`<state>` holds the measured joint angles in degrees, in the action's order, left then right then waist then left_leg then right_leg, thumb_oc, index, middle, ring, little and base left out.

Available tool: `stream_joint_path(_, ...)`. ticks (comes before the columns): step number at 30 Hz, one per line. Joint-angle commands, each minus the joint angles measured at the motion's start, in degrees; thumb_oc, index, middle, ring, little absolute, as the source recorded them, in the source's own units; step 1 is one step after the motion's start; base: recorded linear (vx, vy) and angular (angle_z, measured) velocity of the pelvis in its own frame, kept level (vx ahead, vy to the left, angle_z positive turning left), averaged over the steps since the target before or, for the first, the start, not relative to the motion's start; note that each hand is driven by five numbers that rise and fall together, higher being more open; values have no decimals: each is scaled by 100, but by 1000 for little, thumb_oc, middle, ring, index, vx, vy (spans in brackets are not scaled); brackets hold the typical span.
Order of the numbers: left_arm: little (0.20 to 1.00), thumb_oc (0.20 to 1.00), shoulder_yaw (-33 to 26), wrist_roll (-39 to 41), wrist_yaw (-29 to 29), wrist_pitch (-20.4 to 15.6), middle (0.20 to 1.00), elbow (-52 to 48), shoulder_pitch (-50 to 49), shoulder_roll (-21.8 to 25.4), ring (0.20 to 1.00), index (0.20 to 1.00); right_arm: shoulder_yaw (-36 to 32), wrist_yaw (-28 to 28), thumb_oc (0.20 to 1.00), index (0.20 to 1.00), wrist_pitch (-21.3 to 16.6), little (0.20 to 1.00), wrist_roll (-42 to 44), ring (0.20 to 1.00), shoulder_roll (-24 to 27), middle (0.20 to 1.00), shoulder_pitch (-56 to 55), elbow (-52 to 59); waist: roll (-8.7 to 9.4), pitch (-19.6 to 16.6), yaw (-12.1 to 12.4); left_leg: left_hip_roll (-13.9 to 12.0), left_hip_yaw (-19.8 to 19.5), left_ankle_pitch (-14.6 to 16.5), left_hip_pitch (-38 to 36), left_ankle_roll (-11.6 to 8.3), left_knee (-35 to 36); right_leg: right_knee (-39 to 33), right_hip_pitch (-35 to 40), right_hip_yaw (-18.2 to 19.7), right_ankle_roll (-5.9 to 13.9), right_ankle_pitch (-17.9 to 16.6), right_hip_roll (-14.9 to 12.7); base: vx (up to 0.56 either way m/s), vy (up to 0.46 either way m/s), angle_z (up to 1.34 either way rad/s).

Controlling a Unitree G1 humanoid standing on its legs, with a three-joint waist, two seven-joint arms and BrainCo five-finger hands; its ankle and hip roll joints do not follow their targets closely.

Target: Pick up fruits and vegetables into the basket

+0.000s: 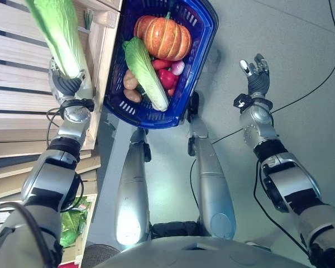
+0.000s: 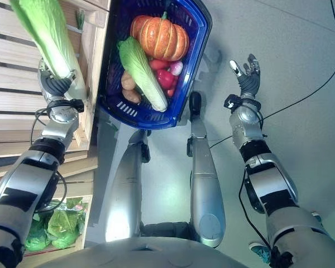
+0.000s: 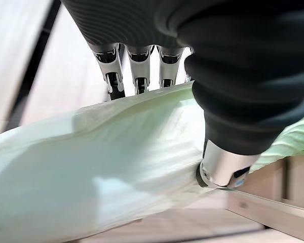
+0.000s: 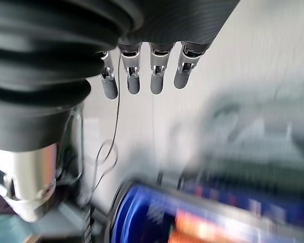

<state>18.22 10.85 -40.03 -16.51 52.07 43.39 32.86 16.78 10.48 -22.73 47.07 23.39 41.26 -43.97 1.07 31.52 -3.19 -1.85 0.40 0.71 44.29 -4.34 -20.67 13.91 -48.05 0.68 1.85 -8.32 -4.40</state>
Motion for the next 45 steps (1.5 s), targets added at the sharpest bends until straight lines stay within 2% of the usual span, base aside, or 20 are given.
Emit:
stream_joint_path(1, 200, 200, 86, -793, -109, -549, 200, -865, -153, -387, 200, 200, 141, -492, 1000, 1000, -72, 1000, 350, 1000, 70, 1000, -384, 686, -243, -173, 51, 306, -11, -391, -88, -10, 674, 400, 373, -447, 137, 889, 339, -1, -35, 6)
stream_joint_path(6, 200, 200, 284, -1261, 90, -623, 200, -1686, -234, -245, 200, 200, 174, -900, 1000, 1000, -73, 1000, 551, 1000, 136, 1000, -661, 1380, -214, -173, 71, 295, -4, -414, -129, 4, 701, 417, 417, -483, 166, 862, 329, 10, -20, 5)
stream_joint_path(11, 200, 200, 517, -1514, 542, -798, 200, -2374, -238, -75, 200, 200, 212, -1180, 1000, 1000, -71, 1000, 448, 1000, 139, 1000, -801, 2002, -197, -173, 64, 296, 6, -425, -172, 25, 743, 390, 455, -506, 208, 816, 296, 13, -12, 4)
stream_joint_path(22, 200, 200, 904, -1758, 1524, -1104, 200, -3549, -213, 122, 200, 200, 434, -1529, 1000, 1000, 306, 1000, 172, 1000, 211, 1000, -868, 3259, -137, -173, 28, 285, 46, -434, -225, 60, 789, 317, 507, -483, 277, 726, 274, 0, 0, 0)
stream_joint_path(33, 200, 200, 1245, -1612, 2354, -1027, 200, -3974, -106, 202, 200, 200, 673, -1719, 1000, 1000, 615, 1000, 222, 1000, 249, 1000, -708, 3687, -104, -173, 43, 255, 54, -433, -228, 65, 768, 329, 504, -477, 329, 670, 253, 2, -7, -2)
stream_joint_path(38, 200, 200, 1504, -1479, 2757, -796, 200, -4087, -12, 232, 200, 200, 759, -1814, 1000, 1000, 671, 1000, 372, 1000, 303, 1000, -604, 3779, -86, -173, 52, 251, 55, -439, -231, 64, 794, 283, 514, -486, 354, 634, 239, 0, 0, 0)
stream_joint_path(45, 200, 200, 1705, -1424, 2956, -461, 200, -4037, 52, 295, 200, 200, 847, -1965, 1000, 1000, 720, 1000, 526, 1000, 348, 1000, -540, 3902, -65, -173, 50, 242, 58, -443, -240, 66, 839, 245, 511, -487, 379, 603, 244, 0, 0, 0)
